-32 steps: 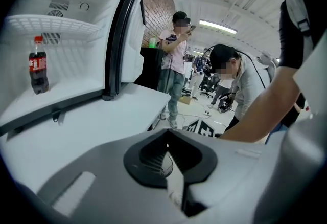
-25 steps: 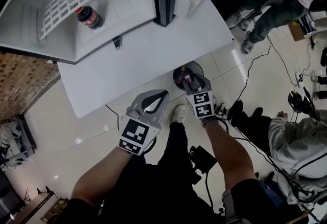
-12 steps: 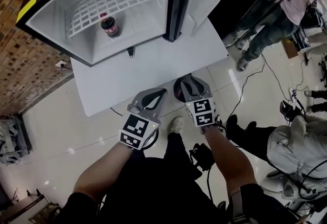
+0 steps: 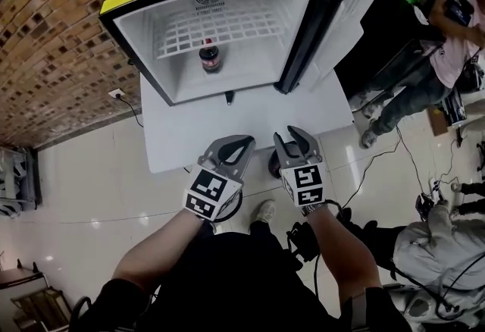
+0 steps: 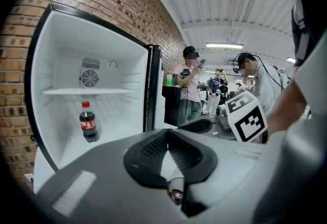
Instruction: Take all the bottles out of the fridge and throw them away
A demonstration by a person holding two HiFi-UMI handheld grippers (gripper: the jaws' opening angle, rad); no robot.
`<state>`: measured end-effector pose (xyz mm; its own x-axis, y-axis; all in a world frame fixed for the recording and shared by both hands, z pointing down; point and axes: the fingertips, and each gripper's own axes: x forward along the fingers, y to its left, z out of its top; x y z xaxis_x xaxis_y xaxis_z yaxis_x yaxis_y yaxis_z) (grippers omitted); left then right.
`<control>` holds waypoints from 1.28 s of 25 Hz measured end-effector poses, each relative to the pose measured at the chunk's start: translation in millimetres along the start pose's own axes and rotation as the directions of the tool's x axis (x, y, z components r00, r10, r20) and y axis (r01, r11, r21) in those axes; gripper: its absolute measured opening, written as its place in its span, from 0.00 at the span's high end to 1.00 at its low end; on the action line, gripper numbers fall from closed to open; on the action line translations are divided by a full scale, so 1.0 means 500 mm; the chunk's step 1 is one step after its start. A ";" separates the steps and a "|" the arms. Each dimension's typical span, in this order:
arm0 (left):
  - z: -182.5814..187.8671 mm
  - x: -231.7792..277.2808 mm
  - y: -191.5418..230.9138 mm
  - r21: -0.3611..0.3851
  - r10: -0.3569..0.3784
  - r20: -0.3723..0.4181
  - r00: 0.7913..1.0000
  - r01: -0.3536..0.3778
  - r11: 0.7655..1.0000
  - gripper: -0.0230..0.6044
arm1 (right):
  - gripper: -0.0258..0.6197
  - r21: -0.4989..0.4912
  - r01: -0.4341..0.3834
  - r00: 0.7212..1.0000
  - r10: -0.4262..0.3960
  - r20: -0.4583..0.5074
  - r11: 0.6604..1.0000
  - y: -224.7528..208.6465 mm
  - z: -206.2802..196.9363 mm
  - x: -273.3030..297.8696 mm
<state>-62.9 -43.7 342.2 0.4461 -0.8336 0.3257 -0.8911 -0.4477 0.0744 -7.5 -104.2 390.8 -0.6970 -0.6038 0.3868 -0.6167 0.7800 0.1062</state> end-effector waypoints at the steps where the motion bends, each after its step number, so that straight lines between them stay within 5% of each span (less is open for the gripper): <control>1: 0.007 -0.009 0.011 0.001 0.013 0.011 1.000 -0.013 1.000 0.96 | 0.74 -0.012 -0.011 1.000 0.012 0.010 1.000 0.010 0.017 0.006; 19: 0.014 -0.144 0.166 -0.043 0.216 0.047 0.975 -0.214 0.976 0.96 | 0.74 -0.086 -0.158 0.986 0.162 0.035 0.984 0.157 0.149 0.189; 32: -0.021 -0.189 0.245 -0.073 0.298 0.010 0.954 -0.297 0.952 0.96 | 0.64 -0.069 -0.153 0.988 0.153 -0.006 0.986 0.150 0.173 0.353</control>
<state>-215.2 -16.5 330.2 0.1608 -0.9325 0.3234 -0.9869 -0.1553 0.0427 -208.2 -166.3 387.9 -0.7814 -0.4760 0.4036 -0.4756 0.8729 0.1086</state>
